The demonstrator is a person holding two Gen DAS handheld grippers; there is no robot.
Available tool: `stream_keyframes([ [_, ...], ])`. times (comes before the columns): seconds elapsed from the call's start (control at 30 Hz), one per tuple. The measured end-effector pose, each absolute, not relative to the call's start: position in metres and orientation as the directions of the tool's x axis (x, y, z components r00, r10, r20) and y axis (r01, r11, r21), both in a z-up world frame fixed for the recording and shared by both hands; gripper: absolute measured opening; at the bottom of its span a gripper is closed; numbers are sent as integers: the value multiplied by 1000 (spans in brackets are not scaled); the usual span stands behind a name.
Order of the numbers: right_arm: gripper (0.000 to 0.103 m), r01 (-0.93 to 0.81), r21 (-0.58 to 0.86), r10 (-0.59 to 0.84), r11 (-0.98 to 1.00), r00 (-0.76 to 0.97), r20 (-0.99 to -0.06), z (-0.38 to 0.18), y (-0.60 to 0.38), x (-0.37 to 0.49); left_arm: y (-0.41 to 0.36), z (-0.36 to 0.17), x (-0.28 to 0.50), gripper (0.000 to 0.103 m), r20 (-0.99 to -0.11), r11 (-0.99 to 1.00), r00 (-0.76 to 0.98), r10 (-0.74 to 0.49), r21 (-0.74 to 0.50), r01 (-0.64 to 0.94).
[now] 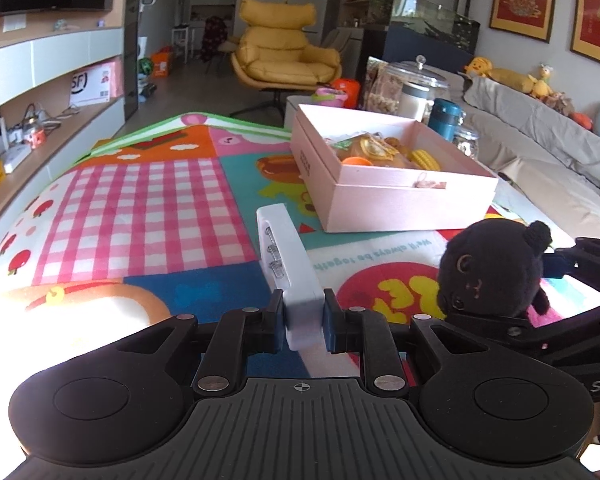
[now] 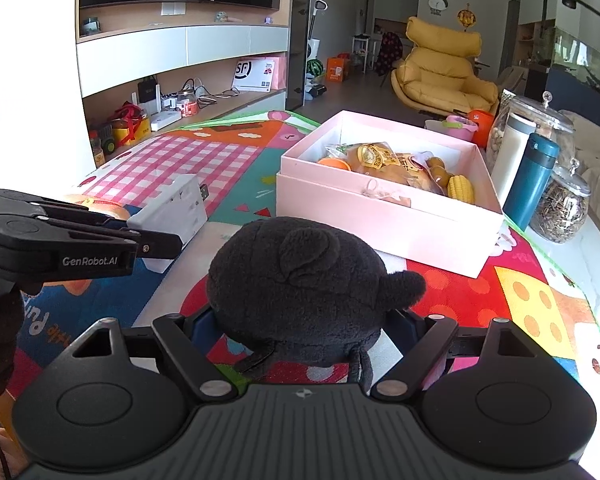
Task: Organize objects
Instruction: 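Lower the charger into the pink box with the left gripper and release, then drop the black plush into the pink box with the right gripper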
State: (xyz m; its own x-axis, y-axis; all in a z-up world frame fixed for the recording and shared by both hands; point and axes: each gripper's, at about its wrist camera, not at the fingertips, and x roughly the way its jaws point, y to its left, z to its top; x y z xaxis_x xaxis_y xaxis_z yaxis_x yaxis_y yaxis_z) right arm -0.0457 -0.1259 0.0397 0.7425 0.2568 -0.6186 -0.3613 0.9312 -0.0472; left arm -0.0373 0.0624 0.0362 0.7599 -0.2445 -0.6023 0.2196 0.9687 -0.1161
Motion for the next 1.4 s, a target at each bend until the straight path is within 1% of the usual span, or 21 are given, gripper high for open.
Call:
stream_keyframes([
  [0.2,83,-370,-22,284,929,748,-600,45,-130,-48,47,78,-32,21,-559,960,785,-268,-85,267],
  [0.33,83,-380,8,314,925,752,-580,46,-139,-53,24,121,-5,21,-488,944,814,-315,-69,324],
  [0.37,83,-378,12,315,926,755,-576,46,-141,-54,17,129,6,21,-468,937,817,-337,-79,342],
  [0.43,83,-371,22,317,928,759,-569,47,-146,-55,6,138,31,22,-427,921,817,-387,-139,364],
  [0.5,83,-363,31,316,931,761,-566,47,-151,-55,-8,133,61,23,-405,905,809,-426,-202,375],
  [0.53,83,-358,33,313,933,763,-566,47,-153,-54,-16,126,74,23,-408,910,813,-415,-207,360],
  [0.63,83,-342,37,302,939,769,-564,48,-162,-51,-37,97,101,23,-479,933,802,-358,-151,326],
  [0.67,83,-338,40,301,940,772,-560,49,-165,-50,-37,91,103,23,-481,938,806,-345,-148,313],
  [0.77,83,-339,59,315,939,779,-542,54,-177,-46,-15,80,97,23,-461,934,814,-352,-235,270],
  [0.83,83,-333,69,317,940,784,-534,63,-184,-33,0,75,88,23,-451,932,823,-346,-264,247],
  [0.9,83,-321,76,312,944,796,-518,80,-189,-14,18,71,73,23,-449,936,830,-330,-268,228],
  [0.97,83,-304,84,306,949,820,-484,109,-195,14,30,66,63,23,-458,935,825,-330,-276,221],
  [1.07,83,-280,137,311,950,835,-453,152,-203,63,42,61,52,23,-472,932,814,-337,-292,216],
  [1.13,83,-272,163,317,948,829,-462,167,-204,96,46,58,47,23,-482,929,806,-344,-301,216],
  [1.23,89,-241,195,309,951,785,-537,166,-207,137,49,55,45,23,-509,930,789,-345,-296,216],
  [1.27,89,-223,203,300,953,773,-559,162,-210,142,50,55,44,23,-512,933,789,-339,-287,215],
  [1.37,89,-199,188,272,962,773,-573,144,-226,131,55,57,45,23,-514,953,809,-286,-242,183],
  [1.4,89,-191,173,257,966,776,-577,138,-229,124,55,57,46,23,-511,953,812,-282,-245,177],
])
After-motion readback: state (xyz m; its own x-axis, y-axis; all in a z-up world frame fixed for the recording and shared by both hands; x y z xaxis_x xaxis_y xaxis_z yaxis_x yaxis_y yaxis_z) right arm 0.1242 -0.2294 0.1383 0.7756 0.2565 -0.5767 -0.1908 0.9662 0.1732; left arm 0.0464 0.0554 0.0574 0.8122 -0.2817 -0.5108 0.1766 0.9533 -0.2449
